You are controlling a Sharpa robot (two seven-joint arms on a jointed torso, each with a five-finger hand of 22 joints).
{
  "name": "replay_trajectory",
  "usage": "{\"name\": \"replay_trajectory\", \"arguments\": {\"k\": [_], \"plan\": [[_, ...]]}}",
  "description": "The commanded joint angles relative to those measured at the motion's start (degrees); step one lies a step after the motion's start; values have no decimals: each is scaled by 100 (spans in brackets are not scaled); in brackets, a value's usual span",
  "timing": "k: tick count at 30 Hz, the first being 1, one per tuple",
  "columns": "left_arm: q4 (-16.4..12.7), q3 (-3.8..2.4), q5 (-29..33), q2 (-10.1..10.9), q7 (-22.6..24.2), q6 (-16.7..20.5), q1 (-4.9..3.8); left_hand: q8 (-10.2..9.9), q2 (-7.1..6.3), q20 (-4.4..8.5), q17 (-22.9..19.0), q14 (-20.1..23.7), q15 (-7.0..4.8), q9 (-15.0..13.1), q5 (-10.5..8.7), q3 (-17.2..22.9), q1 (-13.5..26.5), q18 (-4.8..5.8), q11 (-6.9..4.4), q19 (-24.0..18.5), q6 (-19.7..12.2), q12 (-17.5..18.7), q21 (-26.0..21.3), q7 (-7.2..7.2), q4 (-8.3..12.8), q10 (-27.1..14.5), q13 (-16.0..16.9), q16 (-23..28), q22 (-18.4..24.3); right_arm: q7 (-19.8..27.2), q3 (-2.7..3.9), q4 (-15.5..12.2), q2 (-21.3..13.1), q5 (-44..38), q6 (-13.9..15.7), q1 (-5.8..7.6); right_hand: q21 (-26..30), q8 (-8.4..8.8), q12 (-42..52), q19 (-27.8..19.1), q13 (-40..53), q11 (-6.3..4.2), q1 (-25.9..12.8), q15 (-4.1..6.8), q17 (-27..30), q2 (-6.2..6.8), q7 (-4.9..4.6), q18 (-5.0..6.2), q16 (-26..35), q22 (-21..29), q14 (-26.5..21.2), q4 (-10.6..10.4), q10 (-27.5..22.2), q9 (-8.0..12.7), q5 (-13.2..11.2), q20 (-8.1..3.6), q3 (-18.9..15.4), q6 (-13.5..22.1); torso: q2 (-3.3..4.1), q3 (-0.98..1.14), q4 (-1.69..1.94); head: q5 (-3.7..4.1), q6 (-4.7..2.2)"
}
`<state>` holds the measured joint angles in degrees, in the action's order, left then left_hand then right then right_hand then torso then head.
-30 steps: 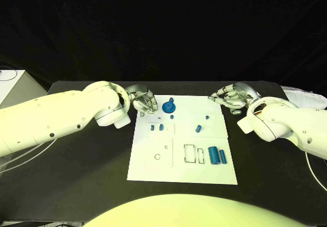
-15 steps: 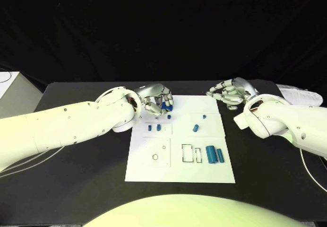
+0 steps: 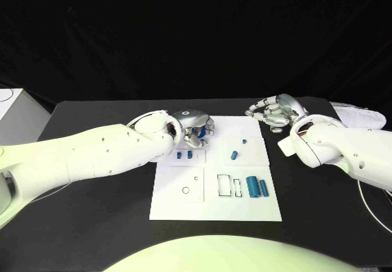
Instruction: Assemble the parts on the task board
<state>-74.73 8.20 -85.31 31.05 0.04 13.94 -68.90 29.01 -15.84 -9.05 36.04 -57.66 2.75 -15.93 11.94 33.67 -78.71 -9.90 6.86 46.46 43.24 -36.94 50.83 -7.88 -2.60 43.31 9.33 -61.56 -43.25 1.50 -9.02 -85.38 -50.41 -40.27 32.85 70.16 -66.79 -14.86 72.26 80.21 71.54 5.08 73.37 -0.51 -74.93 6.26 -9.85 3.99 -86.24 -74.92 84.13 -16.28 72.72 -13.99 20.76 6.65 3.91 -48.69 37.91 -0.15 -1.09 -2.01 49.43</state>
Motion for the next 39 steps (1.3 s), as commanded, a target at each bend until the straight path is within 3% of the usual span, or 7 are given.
{"name": "replay_trajectory", "arguments": {"k": [1, 14, 39], "plan": [[91, 4, -442, -75, -139, -349, 5, -24, -11, 22, 4, -3, -43, 11, 3, -30, -48, -53, -39, 8, 30, -34, 26, -7, 8, 13, -11, -31, -12, 86, 1, -22, 5, -2, 47, -2, 27, -14, -24, -51, -12, -2, 67, -27, -770, 9, -1, 95, 28, -264, 342, -5, -57, 10, 29, 1, 35, 36, -1, -5, 2, 3, 0], [305, 12, -558, -253, -385, -716, 11, -176, 58, 82, -20, -134, -100, 131, -1, 37, -83, -57, -82, 92, 233, -107, 332, 29, 34, 61, -122, -569, -245, 67, 2, -38, 16, -16, 32, -2, 0, -14, -5, -39, 7, -1, 70, -28, -788, 5, -2, 89, 19, -279, 347, -8, -36, 10, 30, 1, 38, 39, -5, -6, 9, 7, 9], [359, 11, -606, -272, -660, -1006, 11, -298, 188, 110, -177, -138, -93, 173, -4, 240, -135, -55, -124, 71, 576, -62, 607, -1, 81, 465, -265, -849, -474, 26, 2, -62, -9, -37, -14, -2, -38, -22, 38, -20, 47, -2, 65, -27, -818, -13, 0, 80, 3, -301, 358, -21, 12, 8, 29, 1, 46, 32, -4, -1, 11, -4, 35]]}}
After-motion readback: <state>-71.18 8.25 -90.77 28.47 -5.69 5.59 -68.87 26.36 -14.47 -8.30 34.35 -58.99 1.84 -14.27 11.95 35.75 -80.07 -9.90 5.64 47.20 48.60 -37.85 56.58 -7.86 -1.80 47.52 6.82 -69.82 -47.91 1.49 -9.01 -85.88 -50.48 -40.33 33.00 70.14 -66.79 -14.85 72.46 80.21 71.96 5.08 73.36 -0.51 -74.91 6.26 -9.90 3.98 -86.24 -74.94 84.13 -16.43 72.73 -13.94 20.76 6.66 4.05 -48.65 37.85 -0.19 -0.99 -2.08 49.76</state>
